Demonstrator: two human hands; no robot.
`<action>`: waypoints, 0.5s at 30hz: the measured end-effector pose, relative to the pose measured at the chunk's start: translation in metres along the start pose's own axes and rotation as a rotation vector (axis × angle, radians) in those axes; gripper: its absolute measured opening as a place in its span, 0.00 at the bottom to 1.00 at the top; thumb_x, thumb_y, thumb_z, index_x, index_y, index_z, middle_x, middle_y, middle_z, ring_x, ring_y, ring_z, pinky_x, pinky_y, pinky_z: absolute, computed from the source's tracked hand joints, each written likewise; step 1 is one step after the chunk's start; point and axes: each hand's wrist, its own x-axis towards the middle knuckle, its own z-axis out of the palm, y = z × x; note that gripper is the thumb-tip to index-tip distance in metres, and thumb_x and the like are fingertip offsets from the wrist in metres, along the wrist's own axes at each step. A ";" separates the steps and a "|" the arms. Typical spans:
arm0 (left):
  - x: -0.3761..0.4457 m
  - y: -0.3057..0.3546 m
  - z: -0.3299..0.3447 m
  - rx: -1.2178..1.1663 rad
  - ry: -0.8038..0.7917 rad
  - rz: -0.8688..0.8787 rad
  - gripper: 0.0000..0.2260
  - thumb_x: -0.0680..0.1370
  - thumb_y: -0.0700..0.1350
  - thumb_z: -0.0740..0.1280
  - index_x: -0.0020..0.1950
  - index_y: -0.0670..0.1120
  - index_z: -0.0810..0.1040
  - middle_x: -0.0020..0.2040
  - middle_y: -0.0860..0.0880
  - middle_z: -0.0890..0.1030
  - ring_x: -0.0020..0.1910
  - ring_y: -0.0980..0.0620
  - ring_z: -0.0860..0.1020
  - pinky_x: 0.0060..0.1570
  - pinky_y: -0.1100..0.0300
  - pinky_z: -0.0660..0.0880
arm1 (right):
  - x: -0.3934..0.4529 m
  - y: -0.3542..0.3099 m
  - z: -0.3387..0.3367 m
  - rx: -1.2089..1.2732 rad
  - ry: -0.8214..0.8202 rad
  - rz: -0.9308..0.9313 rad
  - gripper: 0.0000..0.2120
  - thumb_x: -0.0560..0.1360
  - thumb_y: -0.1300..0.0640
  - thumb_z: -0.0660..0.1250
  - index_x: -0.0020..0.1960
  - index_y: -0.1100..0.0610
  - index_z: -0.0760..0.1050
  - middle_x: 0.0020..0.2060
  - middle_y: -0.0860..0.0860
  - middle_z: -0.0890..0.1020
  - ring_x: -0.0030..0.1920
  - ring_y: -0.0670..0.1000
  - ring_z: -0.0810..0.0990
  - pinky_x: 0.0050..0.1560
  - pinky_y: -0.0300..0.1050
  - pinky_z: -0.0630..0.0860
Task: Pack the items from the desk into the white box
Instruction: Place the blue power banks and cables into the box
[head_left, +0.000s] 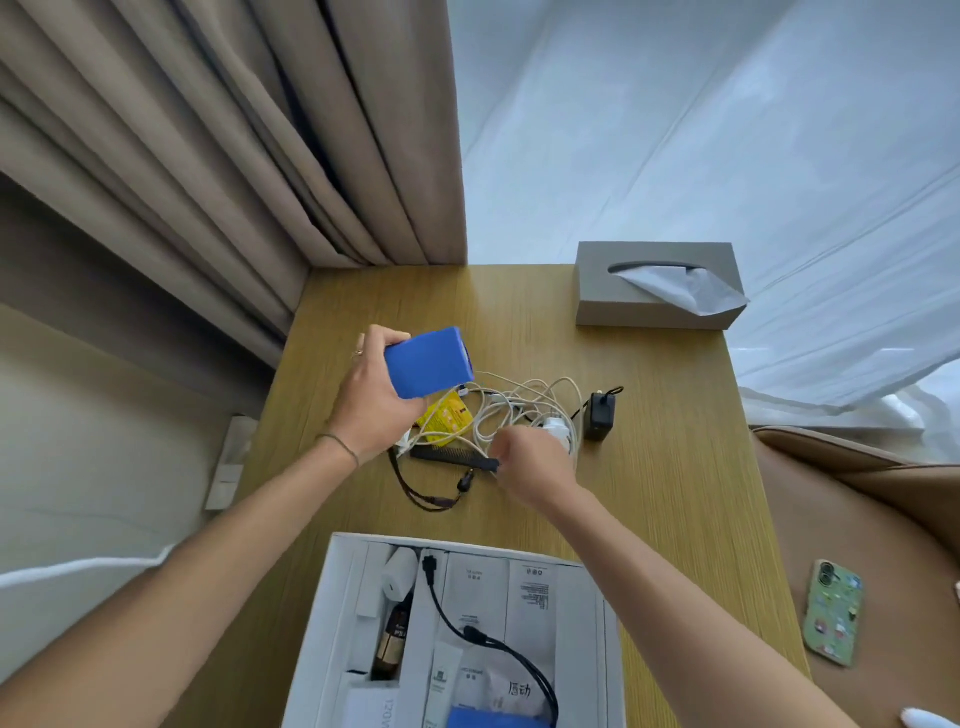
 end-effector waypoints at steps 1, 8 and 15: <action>-0.008 0.000 -0.012 -0.045 0.045 -0.022 0.31 0.66 0.40 0.79 0.59 0.56 0.65 0.57 0.52 0.71 0.51 0.62 0.72 0.39 0.67 0.70 | 0.004 -0.005 0.002 -0.065 -0.024 -0.031 0.15 0.73 0.67 0.66 0.57 0.56 0.82 0.51 0.55 0.84 0.53 0.59 0.82 0.50 0.49 0.78; -0.057 -0.002 -0.072 -0.209 0.263 -0.082 0.32 0.66 0.38 0.80 0.61 0.54 0.67 0.60 0.52 0.72 0.58 0.56 0.74 0.48 0.64 0.75 | 0.017 -0.027 0.014 -0.536 -0.084 -0.174 0.07 0.77 0.66 0.64 0.52 0.56 0.74 0.37 0.52 0.77 0.36 0.55 0.77 0.35 0.49 0.72; -0.085 -0.006 -0.099 -0.418 0.289 -0.142 0.32 0.63 0.48 0.81 0.62 0.54 0.68 0.58 0.56 0.74 0.56 0.55 0.78 0.45 0.57 0.81 | 0.020 -0.037 0.018 -0.733 -0.112 -0.252 0.07 0.80 0.65 0.63 0.51 0.59 0.79 0.36 0.51 0.77 0.34 0.52 0.77 0.36 0.46 0.79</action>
